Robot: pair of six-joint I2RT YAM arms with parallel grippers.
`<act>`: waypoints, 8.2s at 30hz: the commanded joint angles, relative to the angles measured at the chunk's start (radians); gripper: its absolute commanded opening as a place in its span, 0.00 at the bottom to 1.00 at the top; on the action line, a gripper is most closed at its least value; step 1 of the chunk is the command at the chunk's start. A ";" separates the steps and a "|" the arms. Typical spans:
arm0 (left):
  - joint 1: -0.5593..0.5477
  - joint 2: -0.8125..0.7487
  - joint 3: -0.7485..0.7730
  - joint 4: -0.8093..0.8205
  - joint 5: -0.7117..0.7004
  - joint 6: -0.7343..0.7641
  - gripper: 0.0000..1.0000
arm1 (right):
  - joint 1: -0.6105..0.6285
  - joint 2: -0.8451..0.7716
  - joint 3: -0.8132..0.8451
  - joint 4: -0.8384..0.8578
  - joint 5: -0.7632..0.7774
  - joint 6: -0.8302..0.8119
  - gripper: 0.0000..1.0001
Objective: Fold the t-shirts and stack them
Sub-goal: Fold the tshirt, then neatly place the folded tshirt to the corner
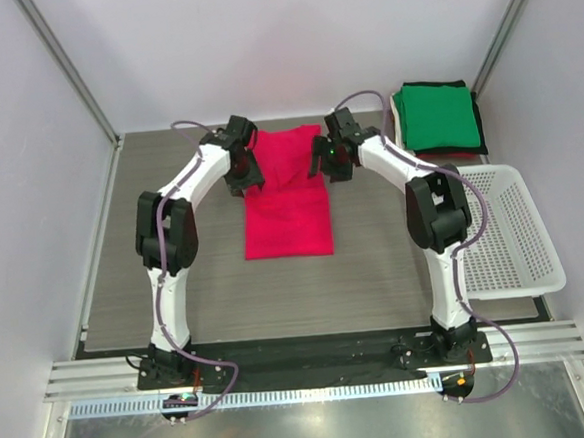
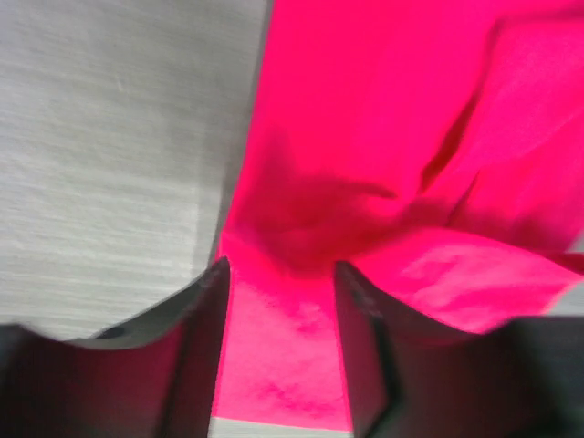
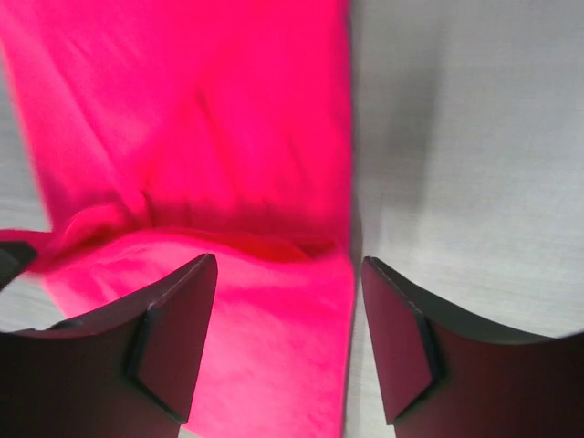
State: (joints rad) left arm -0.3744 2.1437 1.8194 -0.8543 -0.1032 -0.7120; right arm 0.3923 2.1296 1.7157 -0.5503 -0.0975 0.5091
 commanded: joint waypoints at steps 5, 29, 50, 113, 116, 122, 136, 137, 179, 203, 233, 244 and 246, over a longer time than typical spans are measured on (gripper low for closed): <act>0.049 -0.109 0.103 -0.089 0.019 0.048 0.59 | 0.012 -0.121 0.112 -0.099 -0.024 -0.041 0.72; 0.040 -0.628 -0.876 0.342 0.278 -0.063 0.56 | 0.123 -0.544 -0.838 0.314 -0.154 0.230 0.61; 0.038 -0.570 -0.990 0.462 0.258 -0.087 0.45 | 0.109 -0.453 -0.875 0.380 -0.145 0.207 0.32; -0.213 -1.098 -0.731 -0.143 -0.087 -0.222 0.00 | 0.194 -1.067 -0.656 -0.309 0.142 0.223 0.01; -0.187 -1.006 -0.658 -0.129 -0.079 -0.185 0.00 | 0.122 -1.007 -0.584 -0.309 0.130 0.180 0.01; -0.101 -0.809 -0.508 -0.078 -0.029 -0.112 0.00 | 0.040 -0.818 -0.458 -0.284 0.070 0.075 0.01; 0.018 -0.375 -0.160 -0.063 0.014 0.002 0.00 | -0.113 -0.413 -0.177 -0.220 -0.062 -0.043 0.01; 0.023 -0.358 -0.149 -0.063 0.016 0.003 0.00 | -0.118 -0.377 -0.162 -0.218 -0.071 -0.047 0.01; 0.196 -0.468 -0.333 -0.055 0.160 0.092 0.57 | -0.194 -0.200 -0.323 0.170 -0.363 -0.072 0.99; 0.187 -0.878 -0.750 -0.092 0.157 0.128 0.55 | -0.099 0.181 -0.246 0.619 -0.510 0.061 0.48; 0.187 -1.173 -0.901 -0.015 0.050 0.152 0.55 | -0.207 -0.226 0.113 -0.128 0.056 -0.561 0.01; 0.187 -1.200 -0.911 -0.008 -0.004 0.144 0.55 | -0.267 -0.231 0.326 -0.207 0.003 -0.688 0.01; 0.187 -1.203 -0.913 -0.005 -0.006 0.144 0.55 | -0.277 -0.226 0.373 -0.227 -0.011 -0.710 0.01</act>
State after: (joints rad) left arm -0.1860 0.9634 0.9081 -0.9001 -0.0891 -0.5678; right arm 0.1326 1.9614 1.9846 -0.7670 -0.0772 -0.1371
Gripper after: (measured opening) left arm 0.551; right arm 0.116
